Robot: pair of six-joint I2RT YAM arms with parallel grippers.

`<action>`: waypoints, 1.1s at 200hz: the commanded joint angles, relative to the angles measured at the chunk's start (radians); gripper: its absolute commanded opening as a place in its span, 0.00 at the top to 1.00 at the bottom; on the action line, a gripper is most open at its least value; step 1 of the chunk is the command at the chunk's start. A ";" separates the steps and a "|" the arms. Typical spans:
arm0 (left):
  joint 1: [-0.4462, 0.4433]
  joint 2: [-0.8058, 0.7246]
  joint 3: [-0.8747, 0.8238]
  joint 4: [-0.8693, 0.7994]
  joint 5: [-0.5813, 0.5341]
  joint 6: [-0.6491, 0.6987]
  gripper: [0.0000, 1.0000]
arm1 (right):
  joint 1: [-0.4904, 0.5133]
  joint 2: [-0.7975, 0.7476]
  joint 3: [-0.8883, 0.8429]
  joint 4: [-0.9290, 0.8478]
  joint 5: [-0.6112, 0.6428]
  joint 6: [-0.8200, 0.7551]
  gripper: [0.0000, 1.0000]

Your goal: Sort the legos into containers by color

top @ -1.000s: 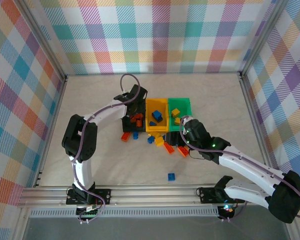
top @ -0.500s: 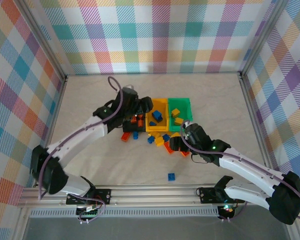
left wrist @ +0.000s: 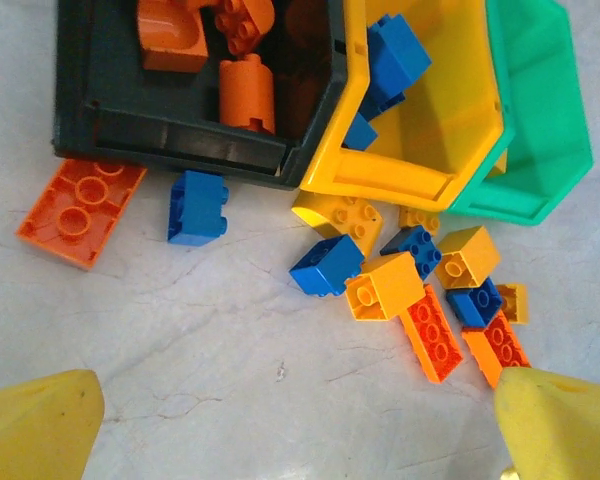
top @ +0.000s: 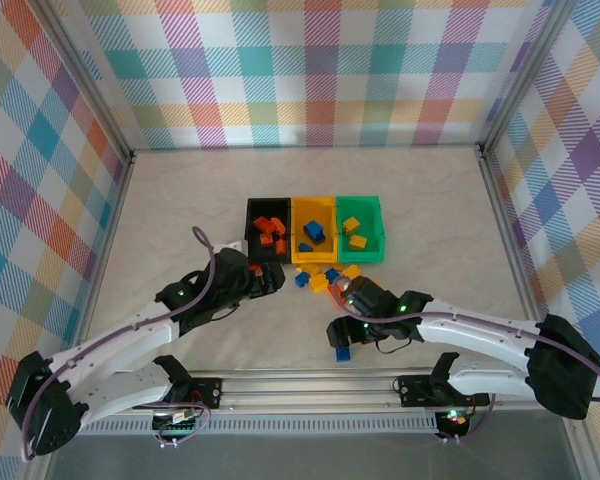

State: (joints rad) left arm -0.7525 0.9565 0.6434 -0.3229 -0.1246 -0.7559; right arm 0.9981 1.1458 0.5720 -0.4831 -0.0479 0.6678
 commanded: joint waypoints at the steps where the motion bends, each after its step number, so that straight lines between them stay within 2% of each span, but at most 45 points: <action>1: -0.004 -0.062 -0.036 -0.005 -0.036 -0.027 0.00 | 0.069 0.050 0.028 -0.053 0.018 0.059 0.23; 57: -0.004 -0.081 -0.065 -0.021 -0.047 -0.041 0.00 | 0.166 0.244 0.105 -0.059 0.117 0.081 0.34; 82: -0.004 -0.084 -0.073 -0.031 -0.052 -0.040 0.00 | 0.183 0.284 0.123 -0.060 0.126 0.087 0.48; 102: -0.004 -0.087 -0.080 -0.036 -0.055 -0.043 0.00 | 0.185 0.277 0.116 -0.059 0.131 0.092 0.57; 148: -0.004 -0.100 -0.088 -0.051 -0.070 -0.043 0.00 | 0.179 0.148 0.117 -0.052 0.183 0.072 0.65; 163: -0.002 -0.107 -0.091 -0.061 -0.074 -0.044 0.00 | 0.144 0.102 0.144 -0.065 0.195 0.036 0.66; 188: -0.001 -0.114 -0.110 -0.063 -0.073 -0.051 0.00 | 0.010 0.066 0.217 -0.027 0.180 -0.067 0.68; 199: -0.002 -0.120 -0.122 -0.056 -0.070 -0.056 0.00 | -0.057 0.091 0.263 0.020 0.151 -0.118 0.68; 220: -0.002 -0.131 -0.146 -0.030 -0.054 -0.070 0.00 | -0.171 0.233 0.400 0.084 0.086 -0.195 0.68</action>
State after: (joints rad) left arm -0.7525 0.8463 0.5293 -0.3630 -0.1768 -0.8009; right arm 0.9199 1.2636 0.8356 -0.5091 0.1032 0.6014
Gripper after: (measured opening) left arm 0.998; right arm 0.340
